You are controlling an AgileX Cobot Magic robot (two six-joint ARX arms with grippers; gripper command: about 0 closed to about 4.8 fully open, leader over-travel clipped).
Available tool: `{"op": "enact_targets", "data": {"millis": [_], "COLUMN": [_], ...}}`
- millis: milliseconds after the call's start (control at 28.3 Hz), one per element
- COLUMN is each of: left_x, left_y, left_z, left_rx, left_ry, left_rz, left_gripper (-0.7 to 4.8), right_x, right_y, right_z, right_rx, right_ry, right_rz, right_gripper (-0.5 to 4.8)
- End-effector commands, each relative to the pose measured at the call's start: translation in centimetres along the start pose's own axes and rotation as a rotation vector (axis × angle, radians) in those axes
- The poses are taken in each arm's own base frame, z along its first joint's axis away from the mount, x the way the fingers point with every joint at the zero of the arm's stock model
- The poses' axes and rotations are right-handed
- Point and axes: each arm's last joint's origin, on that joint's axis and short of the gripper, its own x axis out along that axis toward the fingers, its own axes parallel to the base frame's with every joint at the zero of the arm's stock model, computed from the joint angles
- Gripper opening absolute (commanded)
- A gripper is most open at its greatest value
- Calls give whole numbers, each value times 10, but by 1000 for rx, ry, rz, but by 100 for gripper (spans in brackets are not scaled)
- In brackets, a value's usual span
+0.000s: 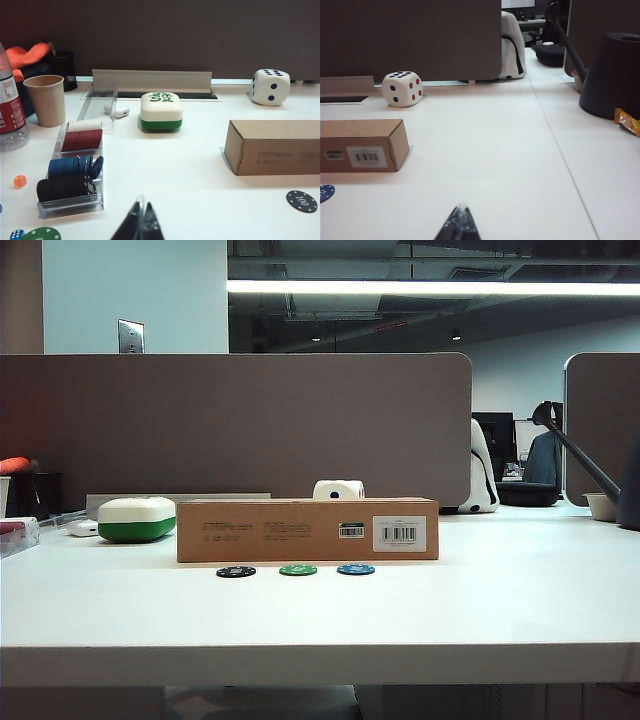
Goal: Push the chip with the highest value in the row forward next to the rectangular box.
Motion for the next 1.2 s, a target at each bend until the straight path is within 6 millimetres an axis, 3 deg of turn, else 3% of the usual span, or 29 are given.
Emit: {"op": "enact_targets", "data": {"millis": [35, 353, 707, 848, 1060, 1202], "left_x": [0, 0, 1, 4, 9, 13], "left_y": [0, -1, -32, -43, -57, -60], "left_z": [3, 3, 23, 31, 24, 17], "left_rx": [1, 1, -3, 4, 26, 40], "left_ry": [-17, -17, 32, 77, 162, 222], "left_rz": [3, -4, -315, -408, -505, -509], "left_gripper": [-5, -5, -5, -5, -5, -5], "right_x": [0, 0, 0, 0, 0, -2], "right_y": [0, 0, 0, 1, 6, 10], "right_z": [0, 0, 0, 0, 0, 2], "right_rx": [-3, -3, 54, 182, 543, 593], "right_ry": [-10, -10, -10, -7, 50, 87], "right_rz": [-1, -1, 7, 31, 187, 341], "right_gripper": [-5, -5, -5, -5, -5, -6]}}
